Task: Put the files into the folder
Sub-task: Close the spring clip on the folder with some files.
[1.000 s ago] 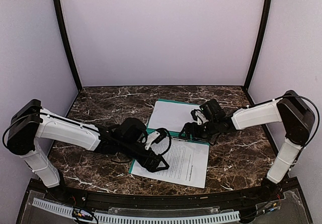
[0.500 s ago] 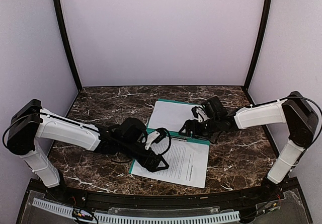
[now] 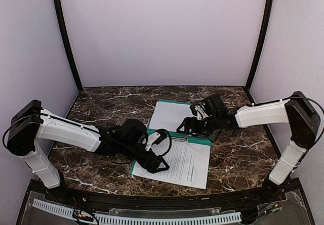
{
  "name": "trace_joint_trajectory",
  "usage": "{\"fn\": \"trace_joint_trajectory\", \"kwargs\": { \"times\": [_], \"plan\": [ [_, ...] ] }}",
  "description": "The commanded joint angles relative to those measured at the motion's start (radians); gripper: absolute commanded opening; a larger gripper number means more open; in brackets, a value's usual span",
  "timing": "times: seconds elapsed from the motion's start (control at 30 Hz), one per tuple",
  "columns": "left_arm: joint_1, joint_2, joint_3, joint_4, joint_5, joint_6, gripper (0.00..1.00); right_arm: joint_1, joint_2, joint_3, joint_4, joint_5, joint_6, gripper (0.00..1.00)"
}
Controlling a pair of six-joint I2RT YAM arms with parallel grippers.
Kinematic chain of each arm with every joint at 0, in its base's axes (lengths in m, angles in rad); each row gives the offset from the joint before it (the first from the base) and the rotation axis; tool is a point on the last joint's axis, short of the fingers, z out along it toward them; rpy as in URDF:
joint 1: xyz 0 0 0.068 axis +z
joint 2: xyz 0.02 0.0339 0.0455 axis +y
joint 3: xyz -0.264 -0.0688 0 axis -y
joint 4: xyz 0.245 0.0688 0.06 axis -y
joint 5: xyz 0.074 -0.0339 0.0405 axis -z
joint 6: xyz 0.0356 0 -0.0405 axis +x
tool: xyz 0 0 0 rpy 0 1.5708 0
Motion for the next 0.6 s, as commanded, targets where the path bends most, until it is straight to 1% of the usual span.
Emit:
{"fn": "trace_joint_trajectory", "kwargs": {
  "times": [0.0, 0.2, 0.4, 0.57],
  "plan": [
    [0.006, -0.025, -0.023, -0.016, -0.024, 0.015, 0.95, 0.028, 0.037, 0.059, 0.026, -0.024, 0.000, 0.82],
    [0.007, -0.030, -0.021, -0.033, -0.056, 0.021, 0.95, 0.046, 0.058, 0.104, 0.006, -0.029, -0.014, 0.82],
    [0.015, -0.053, 0.001, -0.058, -0.132, 0.025, 0.95, 0.044, 0.009, 0.100, -0.058, 0.015, -0.055, 0.83],
    [0.023, -0.074, 0.040, -0.073, -0.198, 0.044, 0.94, 0.037, -0.029, 0.066, -0.087, 0.018, -0.100, 0.84]
  ]
}}
